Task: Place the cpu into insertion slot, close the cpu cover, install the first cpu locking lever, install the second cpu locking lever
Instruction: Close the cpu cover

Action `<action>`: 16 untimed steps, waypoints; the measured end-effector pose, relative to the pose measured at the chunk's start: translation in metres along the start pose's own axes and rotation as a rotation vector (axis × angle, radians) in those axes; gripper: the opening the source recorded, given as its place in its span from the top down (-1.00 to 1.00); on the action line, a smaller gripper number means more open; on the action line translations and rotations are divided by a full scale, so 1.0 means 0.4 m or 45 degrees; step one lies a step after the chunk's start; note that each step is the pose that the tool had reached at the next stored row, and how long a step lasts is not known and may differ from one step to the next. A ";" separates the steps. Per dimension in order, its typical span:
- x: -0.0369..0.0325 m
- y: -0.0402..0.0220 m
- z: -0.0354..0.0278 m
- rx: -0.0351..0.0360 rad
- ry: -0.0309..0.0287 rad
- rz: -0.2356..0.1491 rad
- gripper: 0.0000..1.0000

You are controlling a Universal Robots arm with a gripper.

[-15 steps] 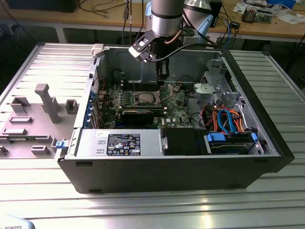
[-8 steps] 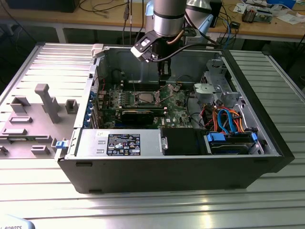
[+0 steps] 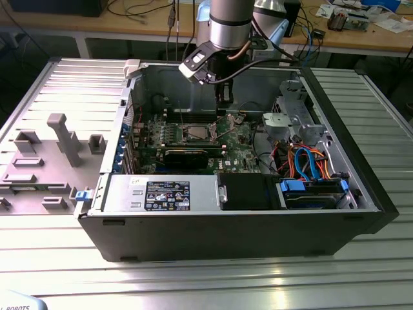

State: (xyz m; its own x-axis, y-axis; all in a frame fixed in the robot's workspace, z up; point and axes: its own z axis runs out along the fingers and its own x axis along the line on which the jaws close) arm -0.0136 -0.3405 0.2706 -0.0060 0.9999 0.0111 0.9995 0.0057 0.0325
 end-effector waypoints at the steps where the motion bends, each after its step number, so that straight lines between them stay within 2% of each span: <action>1: 0.000 0.000 0.000 0.0000 0.0000 0.000 0.79; 11: 0.000 0.005 0.001 -0.0001 0.0000 0.000 0.79; 16: 0.000 0.024 0.003 0.0000 -0.0001 0.000 0.79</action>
State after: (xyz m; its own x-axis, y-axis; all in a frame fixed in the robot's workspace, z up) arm -0.0041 -0.3405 0.2698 -0.0062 0.9999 0.0110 0.9995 0.0058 0.0325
